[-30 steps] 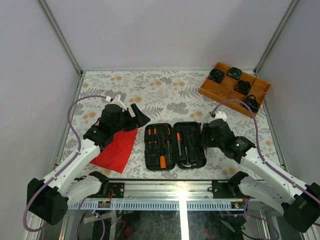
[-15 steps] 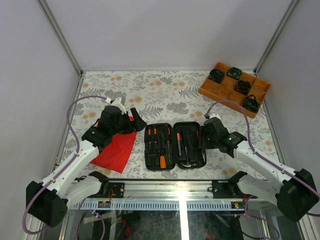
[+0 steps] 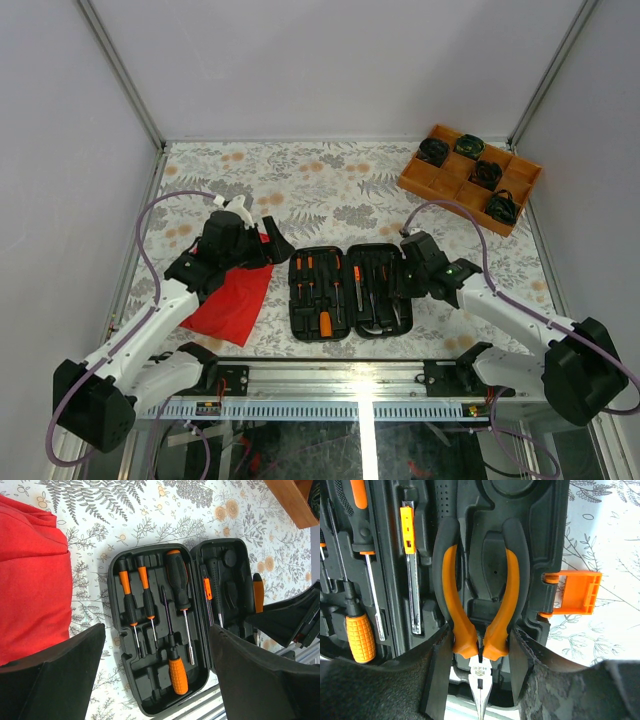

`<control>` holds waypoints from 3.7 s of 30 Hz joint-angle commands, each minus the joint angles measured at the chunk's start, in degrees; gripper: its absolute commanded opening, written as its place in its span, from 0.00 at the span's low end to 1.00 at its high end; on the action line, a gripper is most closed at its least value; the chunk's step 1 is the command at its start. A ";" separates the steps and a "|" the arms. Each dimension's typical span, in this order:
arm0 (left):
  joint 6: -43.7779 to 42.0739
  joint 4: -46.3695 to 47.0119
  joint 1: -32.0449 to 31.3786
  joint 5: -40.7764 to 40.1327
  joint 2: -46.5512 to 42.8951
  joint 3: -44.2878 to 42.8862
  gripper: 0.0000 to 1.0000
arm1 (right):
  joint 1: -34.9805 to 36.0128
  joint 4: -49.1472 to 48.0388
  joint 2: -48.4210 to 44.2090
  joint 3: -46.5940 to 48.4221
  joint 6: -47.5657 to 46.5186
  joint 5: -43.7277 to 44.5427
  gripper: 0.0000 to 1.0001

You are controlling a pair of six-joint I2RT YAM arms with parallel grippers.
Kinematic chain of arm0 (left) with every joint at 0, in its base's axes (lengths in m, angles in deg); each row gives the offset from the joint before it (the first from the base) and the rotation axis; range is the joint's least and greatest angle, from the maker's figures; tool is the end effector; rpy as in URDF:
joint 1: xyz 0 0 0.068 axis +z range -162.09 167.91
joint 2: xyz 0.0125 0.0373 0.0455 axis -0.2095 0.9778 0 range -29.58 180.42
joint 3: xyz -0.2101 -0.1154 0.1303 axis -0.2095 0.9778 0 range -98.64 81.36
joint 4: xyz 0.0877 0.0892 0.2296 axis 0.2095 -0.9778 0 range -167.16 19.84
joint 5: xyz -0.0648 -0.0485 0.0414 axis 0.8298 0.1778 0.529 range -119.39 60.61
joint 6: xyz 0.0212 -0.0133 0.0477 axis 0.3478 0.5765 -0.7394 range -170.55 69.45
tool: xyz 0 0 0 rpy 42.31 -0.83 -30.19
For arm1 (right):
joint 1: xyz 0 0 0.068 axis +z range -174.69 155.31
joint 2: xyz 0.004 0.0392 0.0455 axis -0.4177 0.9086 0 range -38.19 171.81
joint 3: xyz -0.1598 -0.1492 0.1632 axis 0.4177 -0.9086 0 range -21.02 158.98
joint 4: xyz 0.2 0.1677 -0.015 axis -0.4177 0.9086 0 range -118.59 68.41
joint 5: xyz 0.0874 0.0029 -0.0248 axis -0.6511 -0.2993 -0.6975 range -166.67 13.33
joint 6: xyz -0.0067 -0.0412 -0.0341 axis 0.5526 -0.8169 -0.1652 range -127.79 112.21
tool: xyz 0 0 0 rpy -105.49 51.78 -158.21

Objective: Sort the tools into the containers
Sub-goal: Place the pliers in the storage box.

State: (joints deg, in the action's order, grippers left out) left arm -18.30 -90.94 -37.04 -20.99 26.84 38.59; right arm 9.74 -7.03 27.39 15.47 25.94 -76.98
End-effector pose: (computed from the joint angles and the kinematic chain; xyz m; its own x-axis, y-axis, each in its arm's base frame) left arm 0.1940 -0.0959 0.2722 -0.7146 -0.2497 -0.6534 0.1717 0.8429 -0.5099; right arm 0.1842 0.1266 0.2024 -0.8461 0.0934 -0.5248 -0.1182 0.9271 0.3556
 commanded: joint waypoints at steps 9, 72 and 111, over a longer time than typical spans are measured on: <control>-0.61 1.02 0.56 2.29 -0.22 -1.34 0.84 | -0.16 -2.75 4.80 1.21 1.95 3.44 0.01; -0.52 1.23 0.52 2.57 0.79 -1.28 0.84 | 5.76 10.50 14.68 10.44 -3.72 4.47 0.26; -0.61 1.26 0.53 3.01 1.23 -1.45 0.84 | 7.63 6.78 36.52 6.06 -4.82 -3.68 0.00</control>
State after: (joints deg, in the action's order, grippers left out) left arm -18.28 -90.79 -37.02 -19.02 27.89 38.59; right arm 15.41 8.60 50.42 29.92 19.63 -73.29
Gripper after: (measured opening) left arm 0.842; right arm 0.164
